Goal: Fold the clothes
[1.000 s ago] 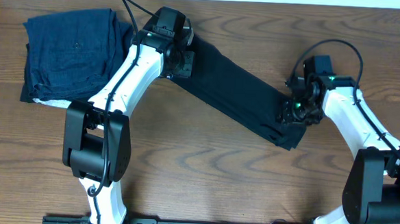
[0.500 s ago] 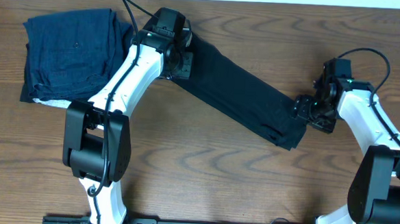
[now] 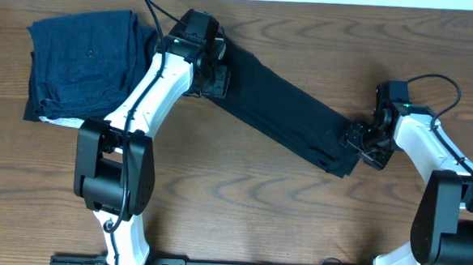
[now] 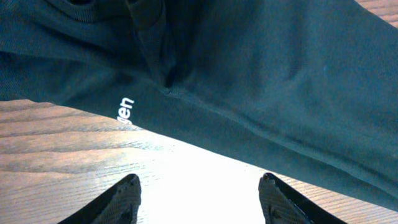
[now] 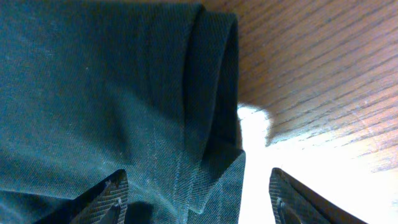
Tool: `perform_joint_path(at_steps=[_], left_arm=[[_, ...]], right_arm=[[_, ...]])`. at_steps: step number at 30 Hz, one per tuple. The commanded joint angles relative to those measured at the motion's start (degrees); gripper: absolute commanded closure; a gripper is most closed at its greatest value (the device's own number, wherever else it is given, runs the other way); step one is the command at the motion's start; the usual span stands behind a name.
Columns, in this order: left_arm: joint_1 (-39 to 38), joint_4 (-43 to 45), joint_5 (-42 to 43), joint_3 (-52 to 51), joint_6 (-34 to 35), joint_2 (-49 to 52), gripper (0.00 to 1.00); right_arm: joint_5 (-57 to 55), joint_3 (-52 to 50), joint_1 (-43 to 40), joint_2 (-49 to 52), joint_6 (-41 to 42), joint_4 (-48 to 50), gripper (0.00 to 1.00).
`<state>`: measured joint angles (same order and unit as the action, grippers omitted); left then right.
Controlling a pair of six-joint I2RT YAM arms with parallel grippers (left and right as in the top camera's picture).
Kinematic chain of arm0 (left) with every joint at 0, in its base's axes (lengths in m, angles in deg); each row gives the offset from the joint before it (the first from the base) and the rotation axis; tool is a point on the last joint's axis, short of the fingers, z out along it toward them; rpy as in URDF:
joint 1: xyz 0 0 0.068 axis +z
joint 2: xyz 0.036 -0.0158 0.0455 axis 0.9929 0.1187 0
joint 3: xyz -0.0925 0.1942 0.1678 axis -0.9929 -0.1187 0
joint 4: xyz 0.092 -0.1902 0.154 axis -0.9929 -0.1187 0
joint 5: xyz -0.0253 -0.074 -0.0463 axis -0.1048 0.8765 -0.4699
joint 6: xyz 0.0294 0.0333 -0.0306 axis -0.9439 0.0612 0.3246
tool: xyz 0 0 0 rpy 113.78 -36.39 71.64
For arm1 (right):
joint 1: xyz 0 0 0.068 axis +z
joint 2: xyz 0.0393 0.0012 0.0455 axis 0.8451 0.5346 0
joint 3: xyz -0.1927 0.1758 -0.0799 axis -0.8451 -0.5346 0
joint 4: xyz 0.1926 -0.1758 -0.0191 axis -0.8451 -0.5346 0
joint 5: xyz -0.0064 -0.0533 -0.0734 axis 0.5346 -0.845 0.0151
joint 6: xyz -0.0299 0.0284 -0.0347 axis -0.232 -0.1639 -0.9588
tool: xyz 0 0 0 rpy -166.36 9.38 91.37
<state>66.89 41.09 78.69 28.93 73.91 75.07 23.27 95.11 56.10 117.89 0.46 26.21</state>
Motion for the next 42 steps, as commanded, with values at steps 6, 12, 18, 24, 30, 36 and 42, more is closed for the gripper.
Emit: perform_joint_path(at_steps=[6, 12, 18, 24, 30, 36, 42], left_arm=[[0.09, -0.09, -0.48, -1.09, -0.52, 0.46, 0.36], [0.09, 0.04, -0.48, -1.09, -0.52, 0.46, 0.36], [0.09, 0.02, -0.48, -1.09, -0.52, 0.46, 0.36], [0.09, 0.02, -0.48, -1.09, -0.55, 0.46, 0.36], [0.15, -0.07, -0.50, -1.09, -0.55, 0.46, 0.36], [0.59, -0.42, -0.50, -1.07, -0.44, 0.42, 0.37], [1.14, 0.61, -0.42, -1.07, 3.98, -0.04, 0.36]], right_arm=[[-0.57, -5.88, 0.48, -0.15, 4.04, 8.13, 0.43], [-0.57, -8.00, 0.50, -0.15, 4.00, 9.68, 0.60], [-0.59, -8.50, 0.52, -0.15, 4.00, 11.76, 0.67], [-0.59, -8.50, 0.52, -0.15, 3.93, 12.61, 0.99], [-0.61, -8.46, -1.14, -0.15, -0.74, 15.54, 0.99], [-2.27, -8.39, -9.38, -0.15, -5.27, 15.28, 0.99], [-2.27, -6.88, -23.02, -0.15, -13.77, 15.67, 0.99]])
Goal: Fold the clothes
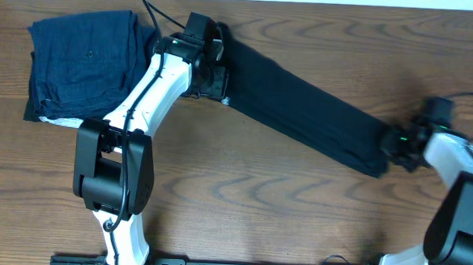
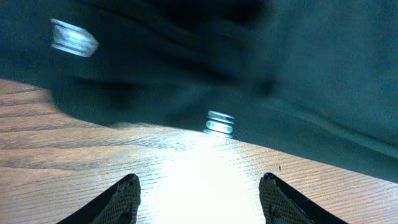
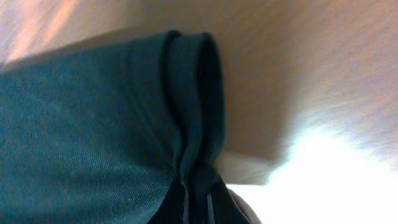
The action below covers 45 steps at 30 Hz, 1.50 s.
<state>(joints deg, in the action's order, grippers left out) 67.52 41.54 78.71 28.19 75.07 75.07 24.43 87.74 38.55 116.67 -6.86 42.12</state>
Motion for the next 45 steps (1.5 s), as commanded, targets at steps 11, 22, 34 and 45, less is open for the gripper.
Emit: perform_joint_path(at_steps=[11, 22, 34, 45], left_arm=[[-0.02, -3.45, -0.63, -0.33, 4.44, -4.55, 0.37], [0.00, -3.48, -0.98, -0.33, 3.89, -8.09, 0.30], [0.00, -6.97, -3.96, -0.57, 3.45, -8.02, 0.18], [0.00, -6.58, -7.39, -4.26, 3.45, -8.02, 0.17]], right_arm=[[7.48, 9.70, -20.57, 1.07, -12.59, -1.88, 0.99], [9.77, 21.75, -10.78, 1.05, -12.28, -15.52, 0.99], [9.84, 27.21, 9.81, 1.92, -6.21, -15.39, 0.99], [5.79, 27.17, 21.46, 8.96, -9.99, -13.00, 0.99]])
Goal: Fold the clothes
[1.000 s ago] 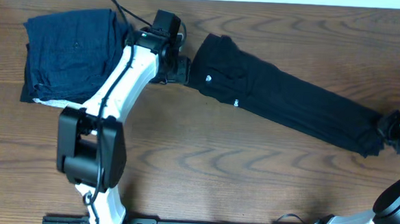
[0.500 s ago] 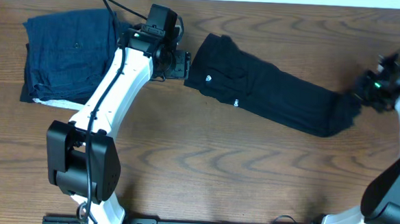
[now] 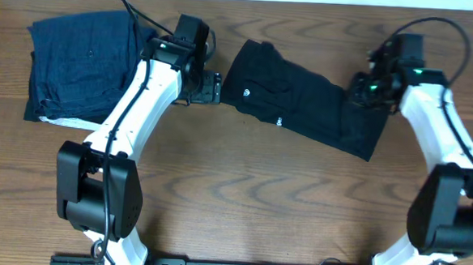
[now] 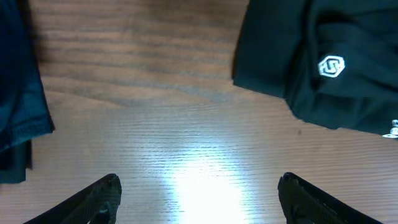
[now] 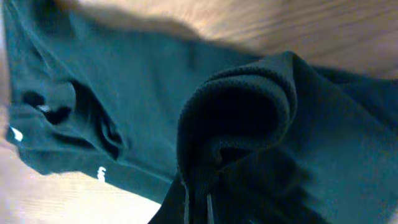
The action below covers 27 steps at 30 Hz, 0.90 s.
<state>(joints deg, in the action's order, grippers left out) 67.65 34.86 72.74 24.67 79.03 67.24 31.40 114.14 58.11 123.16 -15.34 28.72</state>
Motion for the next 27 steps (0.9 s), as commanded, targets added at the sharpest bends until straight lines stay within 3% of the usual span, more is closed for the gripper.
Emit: perform_joint_path(at_steps=[1, 13, 27], left_arm=[[-0.13, 0.46, -1.42, -0.98, -0.50, -0.15, 0.18], [-0.13, 2.62, -1.42, -2.45, -0.50, 0.13, 0.18], [-0.13, 2.69, -1.42, -2.47, -0.50, 0.37, 0.17]], right_arm=[[-1.16, 0.76, 2.47, 3.39, -1.55, 1.07, 0.99], [-1.22, 0.76, 5.22, 9.25, 1.90, 12.20, 0.99], [2.05, 0.76, 5.33, 9.25, 4.59, 15.65, 0.98]])
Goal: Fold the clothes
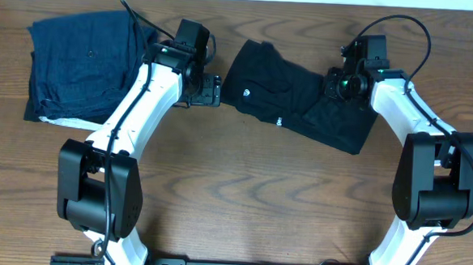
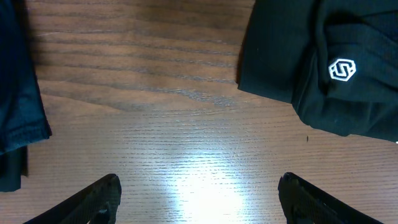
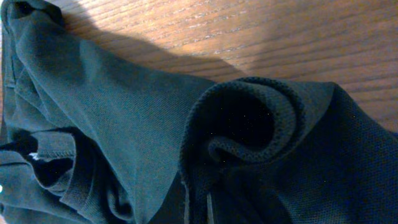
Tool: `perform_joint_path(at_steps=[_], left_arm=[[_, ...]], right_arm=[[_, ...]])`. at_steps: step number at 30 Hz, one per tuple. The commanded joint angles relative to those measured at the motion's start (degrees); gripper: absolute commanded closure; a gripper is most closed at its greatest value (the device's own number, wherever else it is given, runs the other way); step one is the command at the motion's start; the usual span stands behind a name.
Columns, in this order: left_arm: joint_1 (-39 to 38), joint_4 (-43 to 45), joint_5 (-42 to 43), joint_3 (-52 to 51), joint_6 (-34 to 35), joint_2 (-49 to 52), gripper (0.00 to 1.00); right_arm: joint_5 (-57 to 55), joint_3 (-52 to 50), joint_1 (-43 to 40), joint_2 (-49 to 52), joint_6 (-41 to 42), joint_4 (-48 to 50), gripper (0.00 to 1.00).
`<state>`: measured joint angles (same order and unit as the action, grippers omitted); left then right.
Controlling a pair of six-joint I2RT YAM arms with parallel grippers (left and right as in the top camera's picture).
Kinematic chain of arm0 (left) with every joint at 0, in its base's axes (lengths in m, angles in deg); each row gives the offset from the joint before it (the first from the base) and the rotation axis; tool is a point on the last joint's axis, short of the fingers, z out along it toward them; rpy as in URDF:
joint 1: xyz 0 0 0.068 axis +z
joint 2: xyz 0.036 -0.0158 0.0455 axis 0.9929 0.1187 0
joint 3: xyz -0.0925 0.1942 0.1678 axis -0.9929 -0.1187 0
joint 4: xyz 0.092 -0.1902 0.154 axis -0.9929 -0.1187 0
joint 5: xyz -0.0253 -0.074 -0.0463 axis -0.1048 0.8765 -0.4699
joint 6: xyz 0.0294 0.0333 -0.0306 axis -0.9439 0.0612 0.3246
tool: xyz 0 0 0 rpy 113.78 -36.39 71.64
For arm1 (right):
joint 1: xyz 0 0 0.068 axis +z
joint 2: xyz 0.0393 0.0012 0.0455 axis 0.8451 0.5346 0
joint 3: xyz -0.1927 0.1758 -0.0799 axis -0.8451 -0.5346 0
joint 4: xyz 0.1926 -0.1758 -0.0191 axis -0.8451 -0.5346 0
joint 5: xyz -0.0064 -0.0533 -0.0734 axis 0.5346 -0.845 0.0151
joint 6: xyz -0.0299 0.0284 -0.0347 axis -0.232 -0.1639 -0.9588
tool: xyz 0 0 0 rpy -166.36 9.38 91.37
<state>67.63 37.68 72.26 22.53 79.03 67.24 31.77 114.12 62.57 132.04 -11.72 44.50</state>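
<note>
The black garment (image 1: 291, 95) lies at the back middle of the table, its right end doubled over towards the left. My right gripper (image 1: 337, 83) is shut on that end's ribbed hem (image 3: 242, 134); cloth hides the fingers of the right gripper (image 3: 198, 205). To the garment's left, my left gripper (image 1: 215, 89) hangs open over bare wood. In the left wrist view the left gripper (image 2: 199, 190) has nothing between its fingers, and the garment's white logo (image 2: 341, 70) shows at the upper right.
A folded dark blue garment (image 1: 82, 59) lies at the back left, its edge (image 2: 22, 99) showing in the left wrist view. The wooden table (image 1: 241, 198) stretches to the front. A cable loops above the right arm.
My right gripper has moved left with the hem, so the folded-over end now lies further across the black garment. The left gripper stays open in almost the same place.
The black garment lay stretched diagonally, with both grippers open at its ends. Then my right gripper was shut on the lower right end, further right, with the cloth stretched out. Later that end was at the back right, doubled over, and the left gripper was off the cloth.
</note>
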Motion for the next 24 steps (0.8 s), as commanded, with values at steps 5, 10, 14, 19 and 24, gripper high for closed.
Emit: perform_joint_path(at_steps=[5, 10, 14, 19, 24], left_arm=[[-0.11, -0.13, -0.94, -0.33, -0.50, 0.37, 0.17], [-0.11, -0.17, -0.96, -0.33, -0.52, 0.37, 0.17], [-0.11, -0.17, -0.96, -0.33, -0.72, 0.37, 0.17], [-0.11, -0.15, -0.96, -0.50, -0.70, 0.39, 0.17], [-0.11, 0.37, -0.96, -0.70, -0.70, 0.39, 0.17]], right_arm=[[2.05, 0.76, 1.70, 0.37, 0.96, -0.24, 0.65], [20.61, 1.01, 0.94, 0.33, -8.24, 4.57, 0.35], [34.62, 1.70, -2.49, 0.22, -11.69, 5.90, 0.27], [35.76, 1.81, -8.04, -0.20, -12.39, -0.13, 0.41], [35.74, 1.81, -12.17, -0.31, -16.33, -5.62, 0.42]])
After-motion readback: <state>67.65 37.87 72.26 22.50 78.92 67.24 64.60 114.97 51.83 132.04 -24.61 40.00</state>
